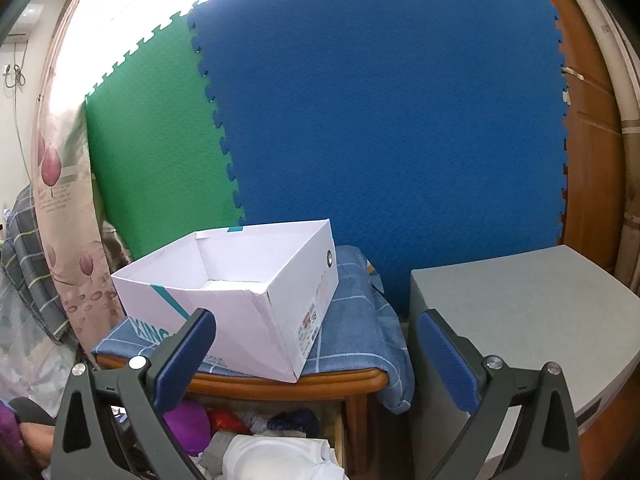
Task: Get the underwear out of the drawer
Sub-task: 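Grasp the white underwear in the drawer with the left gripper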
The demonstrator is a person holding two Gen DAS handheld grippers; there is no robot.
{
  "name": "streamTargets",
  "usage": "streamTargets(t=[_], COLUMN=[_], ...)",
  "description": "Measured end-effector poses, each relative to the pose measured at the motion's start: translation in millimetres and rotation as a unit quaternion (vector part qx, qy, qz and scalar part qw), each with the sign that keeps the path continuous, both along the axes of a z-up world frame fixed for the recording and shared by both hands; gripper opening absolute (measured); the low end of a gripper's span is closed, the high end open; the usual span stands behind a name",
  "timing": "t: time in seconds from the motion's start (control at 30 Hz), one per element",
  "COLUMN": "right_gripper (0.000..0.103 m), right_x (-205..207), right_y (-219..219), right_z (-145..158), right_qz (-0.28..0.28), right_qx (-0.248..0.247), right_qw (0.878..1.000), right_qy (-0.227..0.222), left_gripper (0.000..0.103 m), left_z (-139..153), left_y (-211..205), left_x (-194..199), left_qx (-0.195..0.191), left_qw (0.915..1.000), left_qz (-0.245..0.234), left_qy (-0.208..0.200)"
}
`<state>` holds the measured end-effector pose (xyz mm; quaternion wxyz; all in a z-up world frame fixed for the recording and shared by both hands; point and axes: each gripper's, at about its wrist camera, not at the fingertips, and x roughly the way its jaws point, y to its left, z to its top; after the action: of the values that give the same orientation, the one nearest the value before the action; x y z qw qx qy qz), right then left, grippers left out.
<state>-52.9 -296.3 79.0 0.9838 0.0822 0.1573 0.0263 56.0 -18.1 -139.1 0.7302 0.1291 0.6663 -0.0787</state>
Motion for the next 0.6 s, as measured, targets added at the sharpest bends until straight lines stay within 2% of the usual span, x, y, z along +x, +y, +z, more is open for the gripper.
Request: streamTargets(t=[0.03,0.07,0.1,0.27,0.4,0.6], right_gripper=[0.103,0.103,0.103,0.103,0.103,0.103], right_x=[0.1,0.0,-0.1,0.5,0.9,4.1], right_y=[0.6,1.1,1.2,0.7,-0.5,-6.6], right_z=[-0.1,-0.2,-0.2,-1.3,-2.3,-5.6], right_qz=[0.0,0.0,0.0,-0.003,-0.006,-0.015], right_qx=[-0.001,-0.004,-0.004,-0.002,-0.002,0.005], right_qw=[1.0,1.0,1.0,1.0,1.0,1.0], right_qy=[0.0,-0.001,-0.001,0.002,0.005,0.012], left_gripper=[0.084,0.05,0.049,0.039,0.038,0.038], left_z=[-1.9,-2.6,-4.6,0.0,16.9,67.9], left_y=[3.7,7.3,10.1,18.2,28.1,38.4], left_x=[0.3,2.6,5.9,2.7,-10.6,-43.4], left_qx=[-0.036,-0.059,-0.047,-0.066,-0.092,-0.126], left_qw=[0.9992,0.9977,0.998,0.9971,0.9941,0.9841], left_qz=[0.006,0.018,0.027,0.032,0.053,0.056], left_qy=[0.015,0.026,0.031,0.018,-0.024,-0.112])
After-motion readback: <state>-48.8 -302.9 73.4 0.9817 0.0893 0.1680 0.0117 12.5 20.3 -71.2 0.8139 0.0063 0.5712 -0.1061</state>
